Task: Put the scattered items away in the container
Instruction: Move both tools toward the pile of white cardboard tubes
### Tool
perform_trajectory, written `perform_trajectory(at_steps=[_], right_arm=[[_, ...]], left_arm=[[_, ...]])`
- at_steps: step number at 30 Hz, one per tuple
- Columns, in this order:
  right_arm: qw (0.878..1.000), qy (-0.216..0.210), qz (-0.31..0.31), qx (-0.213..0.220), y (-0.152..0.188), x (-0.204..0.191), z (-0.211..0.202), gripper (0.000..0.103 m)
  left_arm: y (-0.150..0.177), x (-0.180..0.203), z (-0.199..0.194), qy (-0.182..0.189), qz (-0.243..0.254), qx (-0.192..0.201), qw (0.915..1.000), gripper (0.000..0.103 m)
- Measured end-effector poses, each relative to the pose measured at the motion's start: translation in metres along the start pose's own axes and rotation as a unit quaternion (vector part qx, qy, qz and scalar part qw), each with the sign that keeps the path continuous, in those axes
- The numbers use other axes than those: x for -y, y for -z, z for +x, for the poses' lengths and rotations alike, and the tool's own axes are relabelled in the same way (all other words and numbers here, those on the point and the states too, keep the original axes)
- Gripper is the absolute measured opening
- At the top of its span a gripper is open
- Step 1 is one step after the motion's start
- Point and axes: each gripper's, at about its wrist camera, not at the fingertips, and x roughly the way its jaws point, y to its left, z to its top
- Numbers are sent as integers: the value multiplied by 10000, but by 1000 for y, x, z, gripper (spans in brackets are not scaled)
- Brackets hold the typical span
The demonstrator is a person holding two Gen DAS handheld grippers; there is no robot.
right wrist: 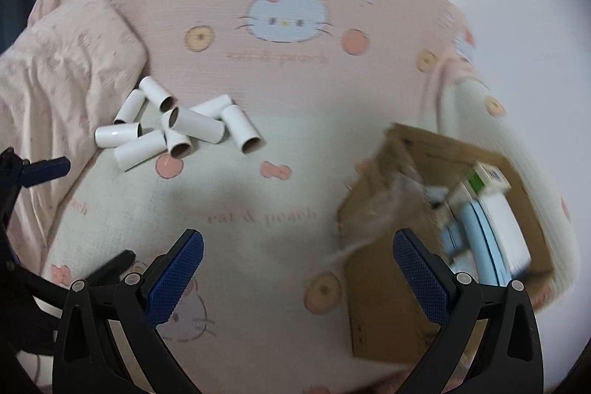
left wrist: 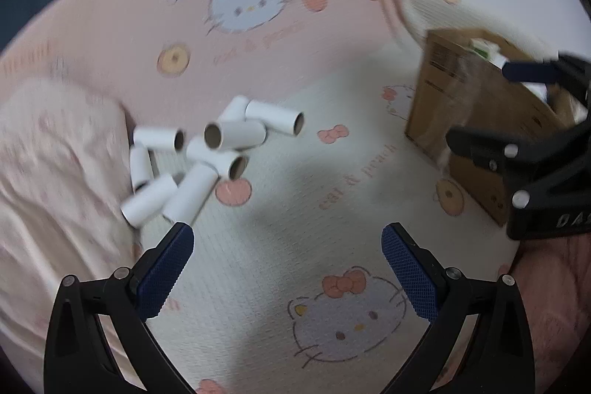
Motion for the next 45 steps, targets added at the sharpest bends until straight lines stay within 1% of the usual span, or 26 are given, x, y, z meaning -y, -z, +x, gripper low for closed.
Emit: perform_trajectory(at_steps=[2,4,6,8,10,13,16,20,23,26,28,29,30,32,34,35,37,38,39,40,41,42,43,44,45], right_arm=[[9997,24,-206,152,-2,-9,15,102],[9990,26,-293,325,-5,-14,28,102],[9986,-118,-190,488,-8,-14,41,102],[9985,-254,-111,467,-14,-15,61,102],[9981,-323,-126,500,-19,-19,77,102],[9976,-424,-93,540,-27,-23,100,102],[9953,-726,7,646,-36,-24,125,102],[9920,-954,436,709,-45,-17,163,102],[9881,-1182,731,664,-50,-9,185,102],[9799,-1550,994,770,-51,-2,203,102],[9775,-1703,947,811,-54,-3,216,102],[9781,-1715,877,789,-55,-5,223,102],[9798,-1679,802,735,-56,-8,233,102],[9807,-1711,713,619,-58,-12,246,102],[9788,-1823,757,548,-58,-14,257,102],[9774,-1881,807,528,-58,-14,261,102],[9729,-2035,985,493,-58,-13,270,102],[9707,-2107,1054,479,-58,-13,273,102],[9679,-2189,1142,459,-58,-13,277,102],[9664,-2241,1185,431,-58,-14,278,100],[9641,-2316,1232,411,-58,-13,280,93],[9613,-2405,1286,388,-58,-13,282,90],[9580,-2507,1352,335,-58,-13,285,83],[9568,-2538,1380,314,-58,-13,284,75],[9555,-2581,1403,287,-58,-13,285,70]], left_arm=[[1,-16,10,64,-348,-16,9994,103],[1,-34,23,26,-735,19,9973,103],[0,-46,34,-70,-1028,32,9947,103],[-3,-56,45,-136,-1264,41,9919,103],[-7,-68,58,-53,-1533,116,9881,103],[-15,-79,76,54,-1830,124,9830,101],[-26,-85,90,30,-1844,208,9826,94],[-42,-87,109,-241,-1710,348,9844,92],[-53,-90,122,-255,-1652,443,9849,91],[-62,-96,140,-211,-1771,347,9834,90],[-69,-102,155,-210,-1892,311,9812,90],[-71,-104,160,-231,-1923,270,9807,90],[-75,-110,168,-295,-2009,220,9789,90],[-77,-118,177,-249,-2143,158,9763,90],[-79,-128,187,65,-2431,15,9700,89],[-79,-131,190,151,-2532,-9,9673,89],[-77,-137,196,332,-2799,-76,9594,81],[-77,-138,198,329,-2838,-94,9583,78],[-77,-138,201,315,-2871,-133,9573,73],[-75,-137,202,339,-2873,-134,9571,69],[-76,-136,203,384,-2898,-120,9562,67],[-76,-134,202,433,-2928,-94,9551,62],[-75,-133,200,458,-2922,-60,9552,54],[-76,-130,199,456,-2885,-33,9564,54],[-77,-127,198,412,-2837,-53,9580,54]])
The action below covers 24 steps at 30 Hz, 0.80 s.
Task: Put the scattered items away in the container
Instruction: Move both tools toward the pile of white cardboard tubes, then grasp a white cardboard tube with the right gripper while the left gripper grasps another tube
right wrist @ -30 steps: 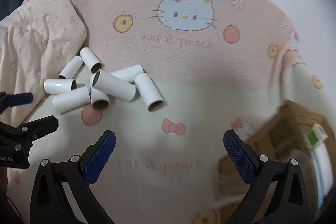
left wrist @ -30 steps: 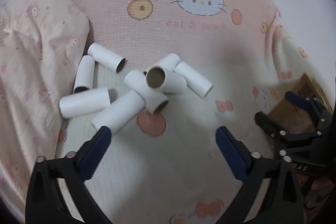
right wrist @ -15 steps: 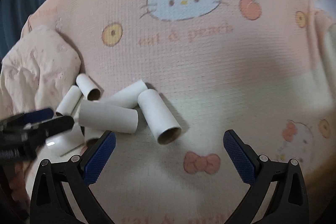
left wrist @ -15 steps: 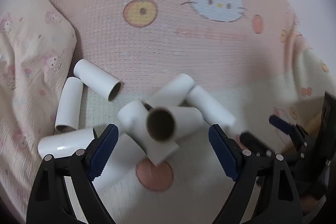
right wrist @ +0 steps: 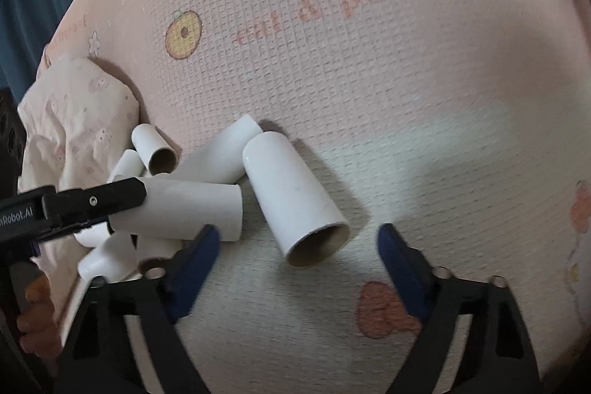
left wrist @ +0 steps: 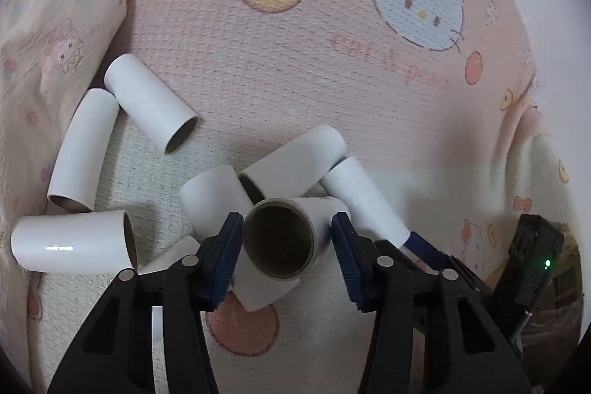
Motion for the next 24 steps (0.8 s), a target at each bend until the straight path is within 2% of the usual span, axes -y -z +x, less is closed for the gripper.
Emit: perform_trajectory(at_steps=[3,4,5,8,13,17,19,22,24], right_arm=[[9998,-156,91,-76,0,-1,2,54],[9996,-238,62,-129,2,-3,2,42],[9995,-269,-8,-189,3,-7,2,33],[9987,-161,-399,-259,9,-22,-1,23],[9966,9,-720,-410,15,-39,-5,22],[9988,-114,-395,-283,13,-31,-11,22],[9990,-309,-202,-264,12,-26,-14,22],[9992,-266,-195,-234,10,-25,-11,22],[9990,-323,-164,-258,8,-27,-8,22]], left_arm=[[4,6,-3,-81,152,12,9999,54],[6,7,-4,-93,187,10,9998,54],[9,9,-5,-83,221,-8,9997,53],[15,13,-9,-53,264,-44,9996,53],[31,20,-18,-69,373,15,9993,53],[43,21,-17,-97,368,-108,9992,53],[49,23,-14,-176,450,-166,9987,54],[60,27,-9,-629,791,-230,9946,58],[69,34,-5,-983,1253,-234,9870,63]])
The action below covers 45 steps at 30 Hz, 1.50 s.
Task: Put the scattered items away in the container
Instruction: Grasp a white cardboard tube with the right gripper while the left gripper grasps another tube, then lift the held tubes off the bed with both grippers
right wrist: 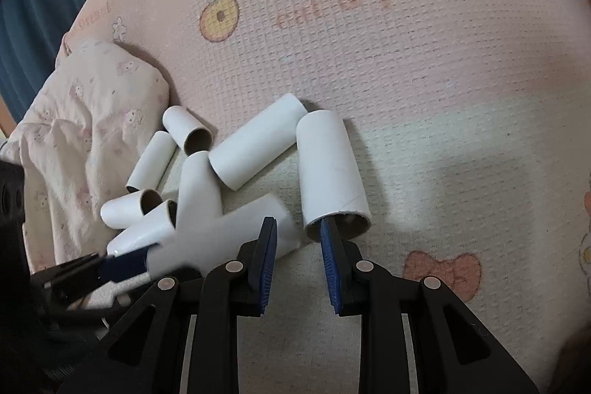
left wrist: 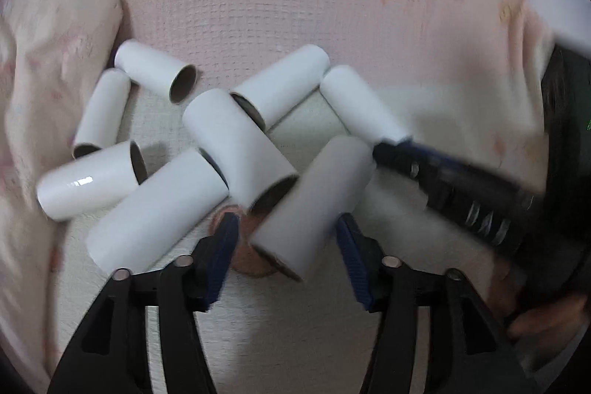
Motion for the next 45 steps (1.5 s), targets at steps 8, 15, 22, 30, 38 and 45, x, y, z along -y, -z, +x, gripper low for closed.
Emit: perform_trajectory(at_steps=[8,15,22,30,38,45], right_arm=[[9978,-254,611,54,-5,15,11,22],[9957,-490,780,118,-9,16,20,16],[9973,-398,578,229,-7,4,8,5],[9974,-59,711,26,1,-1,-29,5],[9948,196,960,-285,32,-12,-77,5],[9917,545,961,-650,69,-30,-100,5]], left_arm=[[7,-2,3,135,-5,56,9999,63],[8,-6,4,285,-214,98,9993,54],[11,-6,-1,306,-557,103,9979,51],[28,-7,-21,360,-774,15,9963,45],[55,-12,-46,344,-715,-170,9967,44],[80,-18,-70,482,-731,-215,9959,43]])
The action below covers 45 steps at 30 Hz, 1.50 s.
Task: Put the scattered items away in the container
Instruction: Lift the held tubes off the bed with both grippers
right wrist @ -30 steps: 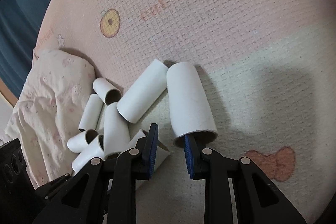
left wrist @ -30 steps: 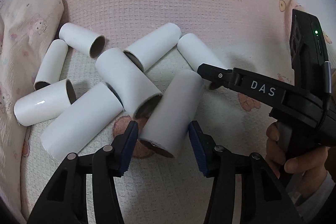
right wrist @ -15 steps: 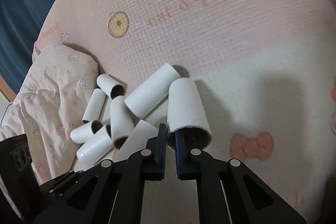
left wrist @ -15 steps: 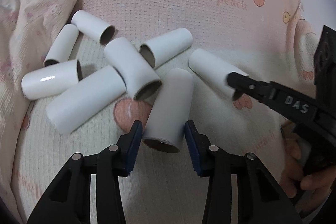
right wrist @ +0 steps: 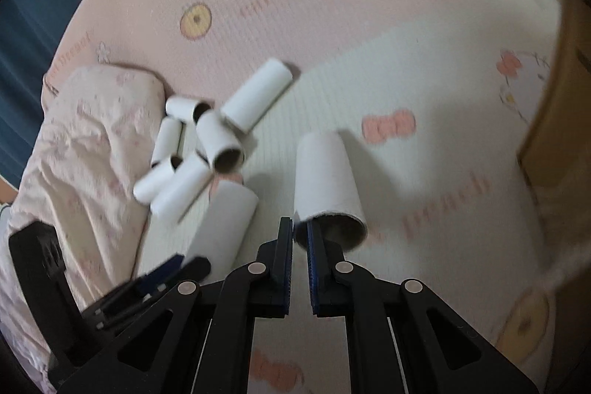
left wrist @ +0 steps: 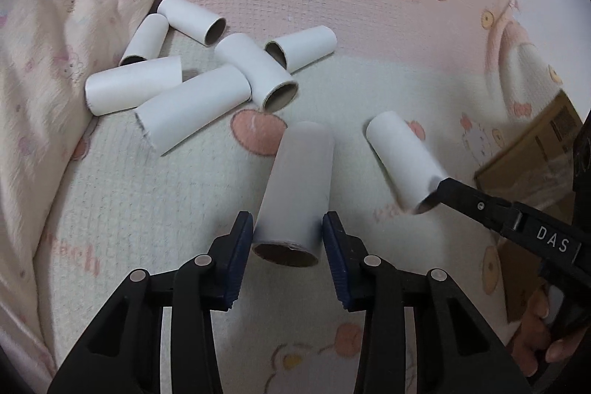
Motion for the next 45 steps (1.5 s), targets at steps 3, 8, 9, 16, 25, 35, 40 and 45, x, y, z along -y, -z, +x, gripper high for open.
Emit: perform_trajectory(at_steps=[3,8,9,16,25,35,40,45], right_arm=[[9998,93,-108,-169,10,-4,-1,5],[9992,125,-218,-304,22,-8,-6,5],[9992,123,-213,-309,24,-8,-9,6],[9948,787,-643,-78,22,-14,-18,23],[9924,749,-872,-433,5,-17,16,53],[9825,674,-1142,-1307,-42,-19,61,53],[9706,804,-1286,-1870,-53,-19,78,53],[9608,988,-1340,-2218,-52,-17,94,53]], left_arm=[[7,0,-1,-97,127,-77,9998,43],[13,-4,-4,-67,221,-140,9996,43],[13,-5,-6,-95,207,-155,9996,43],[3,-14,-8,-122,43,-193,9997,65],[-11,-9,10,-118,216,-760,9968,66],[-32,-7,41,-1,-185,-1456,9892,62],[-39,-1,53,-216,11,-1674,9857,62],[-38,-1,64,-345,-107,-1883,9814,53]])
